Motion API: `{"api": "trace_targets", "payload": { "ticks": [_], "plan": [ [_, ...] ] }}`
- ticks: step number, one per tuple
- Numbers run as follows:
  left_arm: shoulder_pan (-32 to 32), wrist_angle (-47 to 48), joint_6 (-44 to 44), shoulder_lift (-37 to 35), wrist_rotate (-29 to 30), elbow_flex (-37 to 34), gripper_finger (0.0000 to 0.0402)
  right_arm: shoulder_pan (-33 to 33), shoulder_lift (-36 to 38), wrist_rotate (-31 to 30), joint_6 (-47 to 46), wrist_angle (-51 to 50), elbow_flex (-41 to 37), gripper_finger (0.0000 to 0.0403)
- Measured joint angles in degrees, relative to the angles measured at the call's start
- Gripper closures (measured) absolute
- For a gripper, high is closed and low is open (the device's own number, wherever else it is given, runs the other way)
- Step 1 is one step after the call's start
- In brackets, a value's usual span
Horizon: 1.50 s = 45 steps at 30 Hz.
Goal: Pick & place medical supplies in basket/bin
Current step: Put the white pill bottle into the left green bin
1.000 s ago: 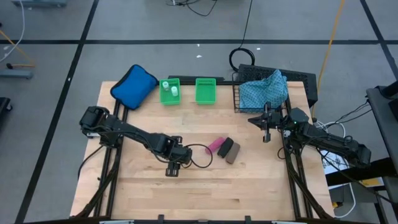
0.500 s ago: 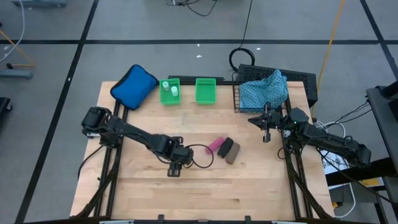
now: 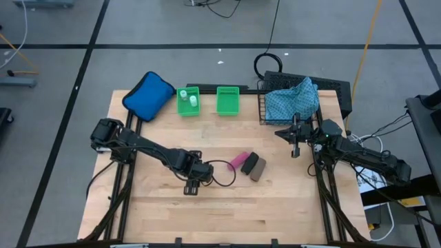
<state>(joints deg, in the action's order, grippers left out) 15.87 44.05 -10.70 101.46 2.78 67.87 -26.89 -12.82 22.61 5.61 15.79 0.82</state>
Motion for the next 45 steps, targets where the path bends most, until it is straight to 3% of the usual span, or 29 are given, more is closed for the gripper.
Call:
{"api": "trace_targets", "payload": {
  "ticks": [45],
  "plan": [
    [-0.03,2.47,-2.44,0.02,-1.24,2.63,0.0172,0.01,0.0,0.01,0.02,0.0,-0.01,0.0399]
  ]
}}
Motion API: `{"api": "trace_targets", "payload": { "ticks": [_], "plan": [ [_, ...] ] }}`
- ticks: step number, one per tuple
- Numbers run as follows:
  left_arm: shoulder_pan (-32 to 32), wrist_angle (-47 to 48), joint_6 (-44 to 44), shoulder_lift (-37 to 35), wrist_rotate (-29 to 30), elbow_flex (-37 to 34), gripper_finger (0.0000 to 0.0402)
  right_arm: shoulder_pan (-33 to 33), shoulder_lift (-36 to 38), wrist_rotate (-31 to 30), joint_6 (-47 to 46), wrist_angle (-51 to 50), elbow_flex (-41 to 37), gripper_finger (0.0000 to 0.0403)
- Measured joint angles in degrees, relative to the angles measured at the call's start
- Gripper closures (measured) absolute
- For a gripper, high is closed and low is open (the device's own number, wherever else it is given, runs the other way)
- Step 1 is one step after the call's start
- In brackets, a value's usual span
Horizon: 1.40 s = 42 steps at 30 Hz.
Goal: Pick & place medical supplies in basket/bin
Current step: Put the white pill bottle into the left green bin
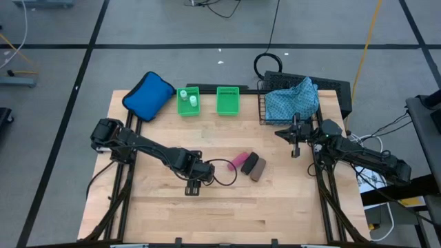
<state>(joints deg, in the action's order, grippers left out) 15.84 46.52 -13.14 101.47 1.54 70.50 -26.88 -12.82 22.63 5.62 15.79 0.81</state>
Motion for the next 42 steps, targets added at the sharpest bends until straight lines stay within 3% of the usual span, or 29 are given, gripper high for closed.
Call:
{"api": "trace_targets", "payload": {
  "ticks": [42],
  "plan": [
    [0.0,-0.07,-0.5,2.46,0.01,-0.09,0.0172,0.01,0.0,0.0,0.0,0.0,0.01,0.0399]
  ]
}}
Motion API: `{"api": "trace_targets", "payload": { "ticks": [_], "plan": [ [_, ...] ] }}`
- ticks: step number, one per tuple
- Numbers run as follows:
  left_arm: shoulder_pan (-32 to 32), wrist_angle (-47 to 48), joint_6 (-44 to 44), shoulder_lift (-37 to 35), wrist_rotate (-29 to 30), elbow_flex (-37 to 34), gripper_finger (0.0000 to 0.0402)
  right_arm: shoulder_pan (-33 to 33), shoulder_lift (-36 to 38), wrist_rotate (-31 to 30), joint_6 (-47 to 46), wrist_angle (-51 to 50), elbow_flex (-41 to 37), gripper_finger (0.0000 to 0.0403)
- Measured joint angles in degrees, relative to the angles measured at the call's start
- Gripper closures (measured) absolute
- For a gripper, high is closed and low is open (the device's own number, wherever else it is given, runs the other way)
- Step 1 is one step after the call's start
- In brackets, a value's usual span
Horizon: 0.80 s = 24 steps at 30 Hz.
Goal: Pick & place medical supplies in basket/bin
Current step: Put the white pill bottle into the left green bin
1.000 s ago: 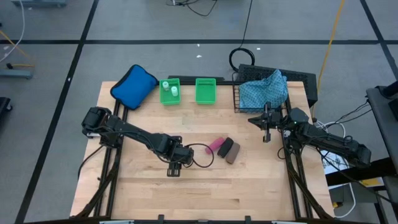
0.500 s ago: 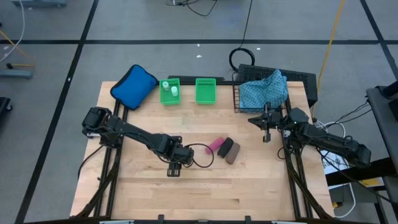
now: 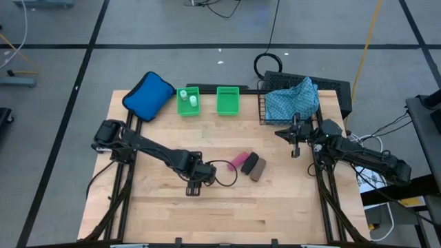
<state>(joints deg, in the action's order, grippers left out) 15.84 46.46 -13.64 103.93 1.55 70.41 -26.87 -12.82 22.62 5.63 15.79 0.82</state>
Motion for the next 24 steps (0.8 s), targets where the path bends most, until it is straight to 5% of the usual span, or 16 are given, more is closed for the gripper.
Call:
{"api": "trace_targets", "payload": {
  "ticks": [24],
  "plan": [
    [-0.17,1.83,0.47,-0.62,1.08,1.57,0.0172,0.0,0.0,0.01,0.0,0.0,0.0,0.0399]
  ]
}}
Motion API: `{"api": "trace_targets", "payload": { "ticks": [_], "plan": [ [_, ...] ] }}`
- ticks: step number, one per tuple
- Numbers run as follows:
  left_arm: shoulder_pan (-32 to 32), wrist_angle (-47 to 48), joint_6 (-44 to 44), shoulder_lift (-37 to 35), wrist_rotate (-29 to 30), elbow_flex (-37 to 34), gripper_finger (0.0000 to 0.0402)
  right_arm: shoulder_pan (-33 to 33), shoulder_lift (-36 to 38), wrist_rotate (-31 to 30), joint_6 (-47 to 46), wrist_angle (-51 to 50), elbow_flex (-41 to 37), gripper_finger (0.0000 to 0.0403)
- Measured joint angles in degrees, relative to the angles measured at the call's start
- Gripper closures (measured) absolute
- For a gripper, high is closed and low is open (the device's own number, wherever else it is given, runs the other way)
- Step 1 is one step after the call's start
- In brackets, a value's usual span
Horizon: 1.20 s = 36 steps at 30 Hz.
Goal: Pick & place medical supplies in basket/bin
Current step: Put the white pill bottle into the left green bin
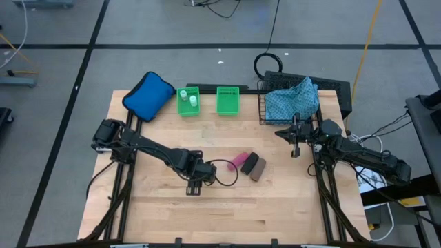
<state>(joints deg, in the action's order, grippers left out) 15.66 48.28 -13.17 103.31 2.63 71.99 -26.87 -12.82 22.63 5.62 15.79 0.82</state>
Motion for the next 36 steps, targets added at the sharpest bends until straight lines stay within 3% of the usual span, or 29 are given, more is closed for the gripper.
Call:
{"api": "trace_targets", "payload": {
  "ticks": [36],
  "plan": [
    [0.0,1.12,-0.59,0.0,-0.13,0.0,0.0172,0.0,-0.01,-0.02,-0.01,0.0,0.0,0.0399]
  ]
}}
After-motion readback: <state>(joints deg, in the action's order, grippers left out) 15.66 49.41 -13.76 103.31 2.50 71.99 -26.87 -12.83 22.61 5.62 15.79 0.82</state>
